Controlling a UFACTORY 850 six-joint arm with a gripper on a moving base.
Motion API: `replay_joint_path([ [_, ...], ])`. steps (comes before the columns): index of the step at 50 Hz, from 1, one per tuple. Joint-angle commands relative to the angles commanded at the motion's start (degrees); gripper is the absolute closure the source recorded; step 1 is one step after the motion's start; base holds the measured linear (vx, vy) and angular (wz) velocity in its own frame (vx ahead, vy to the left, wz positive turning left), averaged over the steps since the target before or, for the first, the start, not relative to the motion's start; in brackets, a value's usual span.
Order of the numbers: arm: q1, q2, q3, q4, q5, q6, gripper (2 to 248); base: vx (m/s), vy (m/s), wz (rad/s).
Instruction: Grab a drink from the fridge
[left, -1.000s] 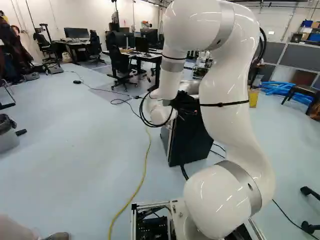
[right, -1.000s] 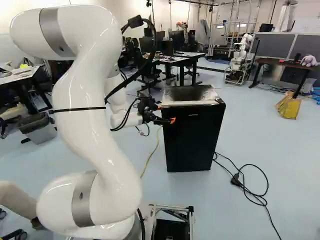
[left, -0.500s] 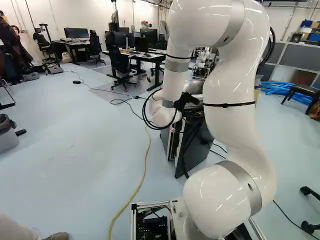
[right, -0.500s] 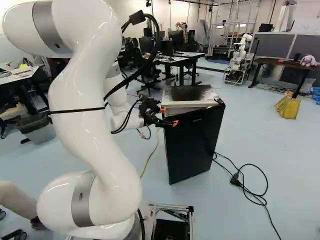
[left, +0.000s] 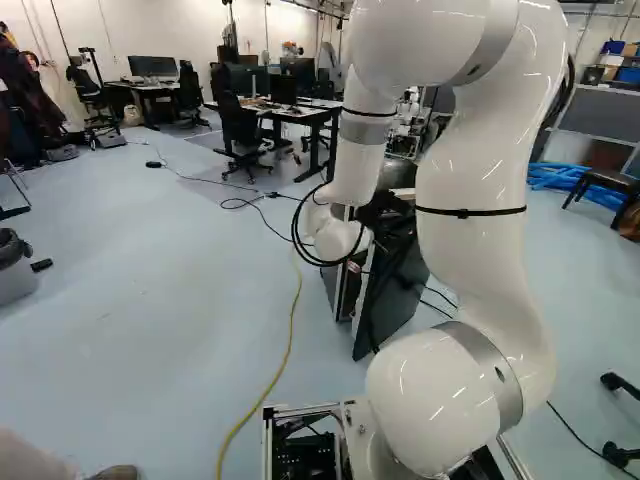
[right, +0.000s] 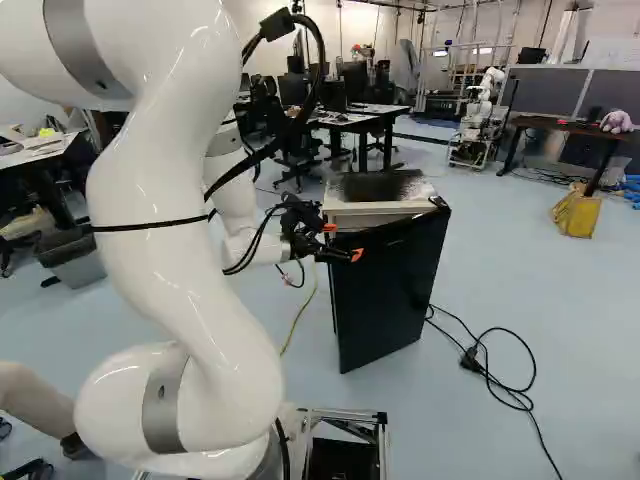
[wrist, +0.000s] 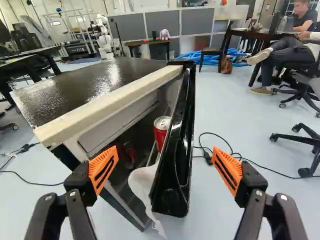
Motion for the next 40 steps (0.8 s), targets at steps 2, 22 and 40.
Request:
replay_joint_path([
  [2,-0.1,0.3,0.4,0.0,0.0,0.0,3,0.000,0.000,0.000],
  [22,-1.6,2.9,4.4,0.8,0.7,0.0,3,0.000,0.000,0.000],
  [40,-3.2,5.2,7.7,2.9,2.6,0.0,3,0.000,0.000,0.000],
])
